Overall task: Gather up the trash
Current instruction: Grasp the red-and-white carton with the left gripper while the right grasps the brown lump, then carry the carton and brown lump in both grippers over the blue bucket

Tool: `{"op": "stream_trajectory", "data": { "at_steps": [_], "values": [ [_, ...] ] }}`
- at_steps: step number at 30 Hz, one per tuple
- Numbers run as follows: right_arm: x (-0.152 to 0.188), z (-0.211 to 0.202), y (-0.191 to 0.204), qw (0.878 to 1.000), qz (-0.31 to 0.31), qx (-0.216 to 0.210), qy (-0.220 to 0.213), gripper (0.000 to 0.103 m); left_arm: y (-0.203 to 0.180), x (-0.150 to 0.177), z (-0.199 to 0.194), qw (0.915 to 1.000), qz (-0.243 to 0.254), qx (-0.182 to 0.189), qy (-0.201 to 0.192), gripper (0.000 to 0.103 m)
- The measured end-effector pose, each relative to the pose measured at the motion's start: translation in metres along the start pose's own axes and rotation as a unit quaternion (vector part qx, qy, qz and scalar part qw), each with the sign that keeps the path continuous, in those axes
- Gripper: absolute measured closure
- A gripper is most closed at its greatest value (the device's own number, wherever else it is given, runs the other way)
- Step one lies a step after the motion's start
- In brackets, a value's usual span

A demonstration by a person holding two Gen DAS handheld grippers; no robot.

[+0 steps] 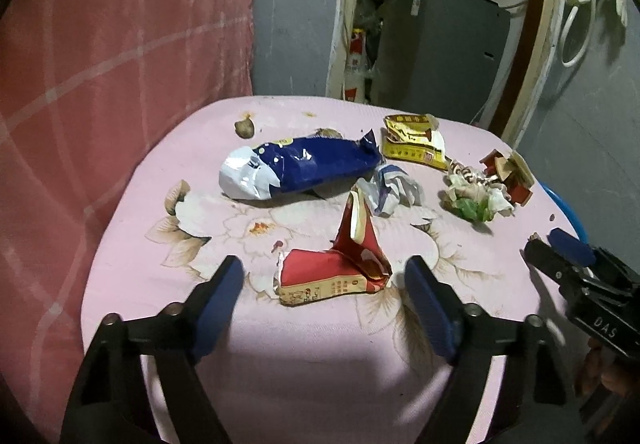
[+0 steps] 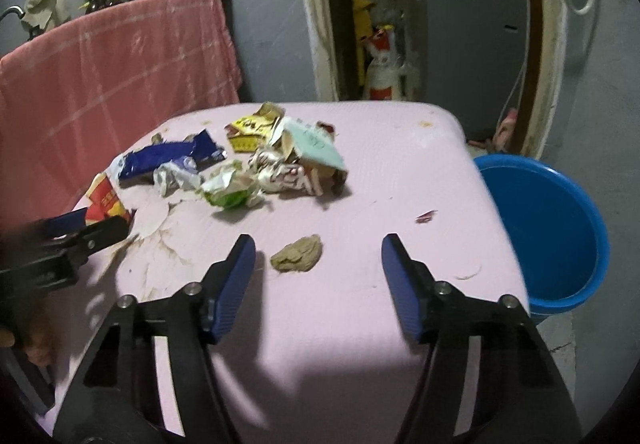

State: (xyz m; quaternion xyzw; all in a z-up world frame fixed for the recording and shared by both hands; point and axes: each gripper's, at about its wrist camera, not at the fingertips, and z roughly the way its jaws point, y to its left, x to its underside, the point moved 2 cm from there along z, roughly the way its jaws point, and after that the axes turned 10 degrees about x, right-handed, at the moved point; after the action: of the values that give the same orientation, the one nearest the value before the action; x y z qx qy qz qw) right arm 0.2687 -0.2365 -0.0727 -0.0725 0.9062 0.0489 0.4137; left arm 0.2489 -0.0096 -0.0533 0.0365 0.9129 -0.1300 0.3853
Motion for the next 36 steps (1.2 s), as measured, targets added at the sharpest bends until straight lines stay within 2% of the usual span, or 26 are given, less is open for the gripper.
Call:
{"op": "stream_trajectory", "data": {
  "at_steps": [5,8,9,11,13,20,23,26,31,36],
  "values": [
    [0.001,0.002,0.002,1.0,-0.005,-0.009,0.009,0.047,0.0,-0.001,0.004,0.9999,-0.001,0.01,0.011,0.042],
    [0.001,0.002,0.002,1.0,-0.005,-0.019,0.01,0.055,-0.002,-0.001,0.005,0.9998,0.005,0.013,0.014,0.052],
    [0.001,0.003,0.002,1.0,-0.005,-0.021,0.011,0.061,-0.003,-0.001,0.005,0.9998,0.007,0.014,0.016,0.054],
    [0.001,0.003,0.003,1.0,-0.006,-0.027,0.012,0.067,-0.005,-0.002,0.006,0.9997,0.012,0.016,0.018,0.056],
    [0.001,0.003,0.003,0.999,-0.006,-0.032,0.011,0.078,-0.007,-0.002,0.006,0.9995,0.016,0.019,0.019,0.057],
    [0.002,-0.001,-0.005,0.998,0.013,-0.062,0.0,0.079,-0.018,-0.001,0.004,0.9989,0.029,0.031,0.018,0.058],
    [0.002,-0.01,-0.015,0.996,0.035,-0.075,-0.02,0.079,-0.025,-0.002,0.003,0.9988,0.028,0.038,0.012,0.058],
    [-0.001,-0.023,-0.025,0.995,0.049,-0.069,-0.051,0.079,-0.036,-0.007,0.003,0.9985,0.027,0.049,0.001,0.058],
    [-0.017,-0.053,-0.051,0.991,0.053,-0.012,-0.124,0.079,-0.07,-0.022,-0.002,0.9956,0.038,0.074,-0.042,0.058],
    [-0.036,-0.084,-0.097,0.974,0.085,0.041,-0.207,0.079,-0.121,-0.046,0.001,0.987,0.062,0.122,-0.084,0.058]
  ]
}}
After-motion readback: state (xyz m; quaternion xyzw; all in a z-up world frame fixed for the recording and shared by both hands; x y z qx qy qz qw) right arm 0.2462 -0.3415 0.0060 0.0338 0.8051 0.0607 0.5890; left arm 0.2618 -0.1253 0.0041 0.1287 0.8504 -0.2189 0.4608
